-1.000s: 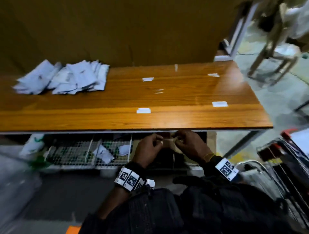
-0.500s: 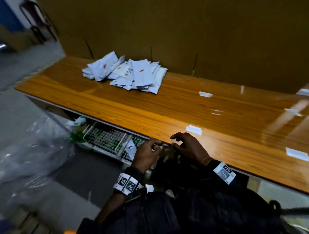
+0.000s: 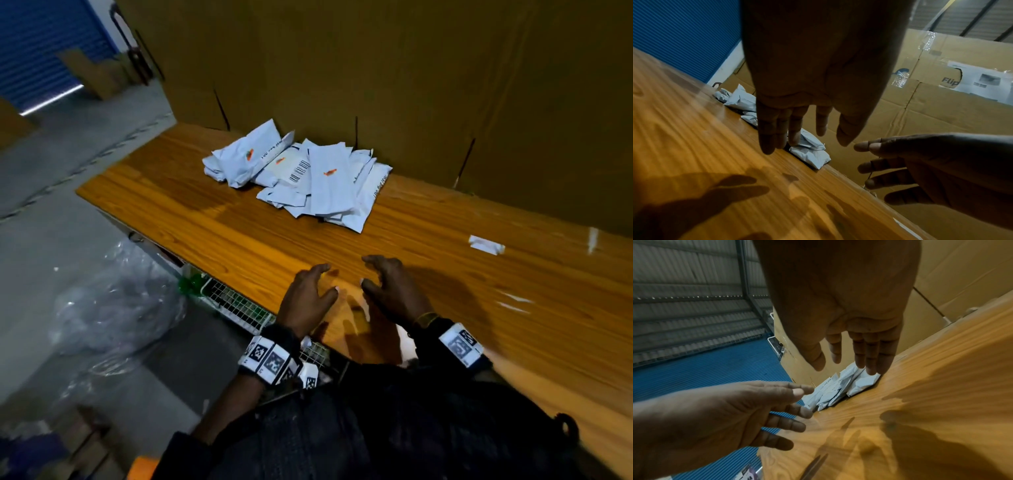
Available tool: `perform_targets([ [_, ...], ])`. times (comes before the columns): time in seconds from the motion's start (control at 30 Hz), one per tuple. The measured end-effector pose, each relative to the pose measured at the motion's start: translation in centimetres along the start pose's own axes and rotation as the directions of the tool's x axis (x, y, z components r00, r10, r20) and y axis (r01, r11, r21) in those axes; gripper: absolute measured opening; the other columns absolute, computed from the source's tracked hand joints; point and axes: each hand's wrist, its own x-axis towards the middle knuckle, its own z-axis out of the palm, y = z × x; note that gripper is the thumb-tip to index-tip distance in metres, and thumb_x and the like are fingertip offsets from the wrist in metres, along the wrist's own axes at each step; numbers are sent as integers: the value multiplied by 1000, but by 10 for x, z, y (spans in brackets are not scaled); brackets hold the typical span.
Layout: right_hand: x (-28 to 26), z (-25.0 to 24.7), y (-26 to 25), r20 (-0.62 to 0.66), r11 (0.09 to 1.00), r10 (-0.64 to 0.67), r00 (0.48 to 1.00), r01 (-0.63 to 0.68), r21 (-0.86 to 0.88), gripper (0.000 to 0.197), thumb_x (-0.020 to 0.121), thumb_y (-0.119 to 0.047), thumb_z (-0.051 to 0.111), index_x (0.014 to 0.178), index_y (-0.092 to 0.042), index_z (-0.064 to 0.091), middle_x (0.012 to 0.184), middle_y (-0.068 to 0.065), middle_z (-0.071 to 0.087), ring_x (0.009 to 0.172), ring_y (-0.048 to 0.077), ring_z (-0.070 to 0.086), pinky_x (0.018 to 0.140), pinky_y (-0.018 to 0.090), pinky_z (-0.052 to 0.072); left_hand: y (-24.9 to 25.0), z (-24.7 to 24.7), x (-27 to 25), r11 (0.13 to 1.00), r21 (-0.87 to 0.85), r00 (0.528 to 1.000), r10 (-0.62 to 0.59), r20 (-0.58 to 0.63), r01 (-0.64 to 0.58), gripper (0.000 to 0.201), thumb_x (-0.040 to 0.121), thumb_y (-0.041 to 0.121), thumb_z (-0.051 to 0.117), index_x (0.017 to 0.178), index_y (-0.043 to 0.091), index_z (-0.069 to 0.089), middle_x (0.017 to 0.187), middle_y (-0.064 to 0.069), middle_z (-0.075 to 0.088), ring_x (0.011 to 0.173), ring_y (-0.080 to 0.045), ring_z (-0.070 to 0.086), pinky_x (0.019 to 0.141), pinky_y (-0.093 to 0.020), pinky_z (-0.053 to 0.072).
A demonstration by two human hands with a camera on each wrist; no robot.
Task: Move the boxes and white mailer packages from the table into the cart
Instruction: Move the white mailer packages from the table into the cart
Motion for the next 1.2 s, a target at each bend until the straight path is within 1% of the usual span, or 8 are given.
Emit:
perform_targets([
  [0.2, 36, -9, -4, -50, 1000, 4, 999, -4, -1, 53, 92, -31, 61, 142, -25, 44, 135, 15, 47, 120, 32, 50, 92, 35, 42, 6, -7, 41, 1000, -16, 997, 12, -78, -13, 58, 93, 35, 62, 145, 27, 39, 140, -9, 44, 128, -23, 44, 91, -21, 34],
  [0.37, 69, -11, -9, -111, 999, 28, 993, -30, -15, 58, 89, -35, 63, 142, -24, 43, 135, 17, 48, 124, 34, 47, 100, 40, 42, 11, -13, 76, 997, -74, 993, -2, -121, -7, 62, 92, 30, 62, 148, 24, 33, 144, -10, 41, 132, -25, 41, 99, -27, 36],
  [0.53, 106, -10, -26, -190, 995, 58, 980, -73, -70, 62, 88, -44, 61, 144, -28, 39, 140, 12, 44, 129, 32, 43, 104, 43, 41, 8, -23, 109, 988, -152, 988, -14, -153, -9, 66, 94, 21, 58, 152, 22, 27, 148, -12, 37, 137, -27, 36, 110, -37, 35],
  [0.73, 170, 4, -58, -252, 967, 116, 961, -167, -191, 69, 86, -62, 54, 145, -35, 34, 152, 8, 32, 138, 30, 33, 111, 44, 34, -10, -48, 154, 982, -180, 984, 20, -177, -53, 61, 95, 17, 53, 150, 21, 28, 146, -11, 41, 135, -26, 37, 107, -35, 35],
  [0.9, 226, 28, -84, -313, 906, 76, 947, -197, -375, 80, 82, -73, 48, 148, -32, 30, 154, 18, 27, 140, 36, 27, 109, 51, 29, -37, -74, 201, 986, -156, 989, 30, -142, -53, 64, 93, 17, 55, 151, 15, 28, 149, -15, 39, 138, -27, 34, 110, -34, 33],
  [1.07, 266, 37, -89, -229, 851, 216, 949, -298, -433, 94, 81, -74, 50, 153, -33, 7, 160, 19, 1, 146, 41, 7, 114, 58, 15, -54, -86, 230, 988, -139, 993, 52, -109, -67, 64, 94, 18, 57, 151, 16, 29, 153, -11, 35, 140, -25, 31, 108, -28, 30],
  [1.13, 301, 55, -92, -207, 827, 331, 920, -389, -406, 98, 79, -72, 56, 153, -34, 3, 160, 21, -4, 147, 44, 3, 115, 59, 13, -85, -95, 269, 989, -134, 998, 52, -28, -55, 63, 96, 20, 56, 152, 15, 28, 155, -9, 33, 142, -22, 28, 111, -25, 24],
  [1.2, 297, 49, -87, -202, 832, 354, 913, -406, -379, 99, 79, -65, 63, 153, -35, 4, 160, 22, -3, 146, 44, 5, 113, 60, 15, -84, -94, 271, 988, -133, 996, 77, -37, -81, 63, 97, 22, 55, 153, 17, 25, 156, -7, 30, 143, -21, 26, 113, -24, 19],
])
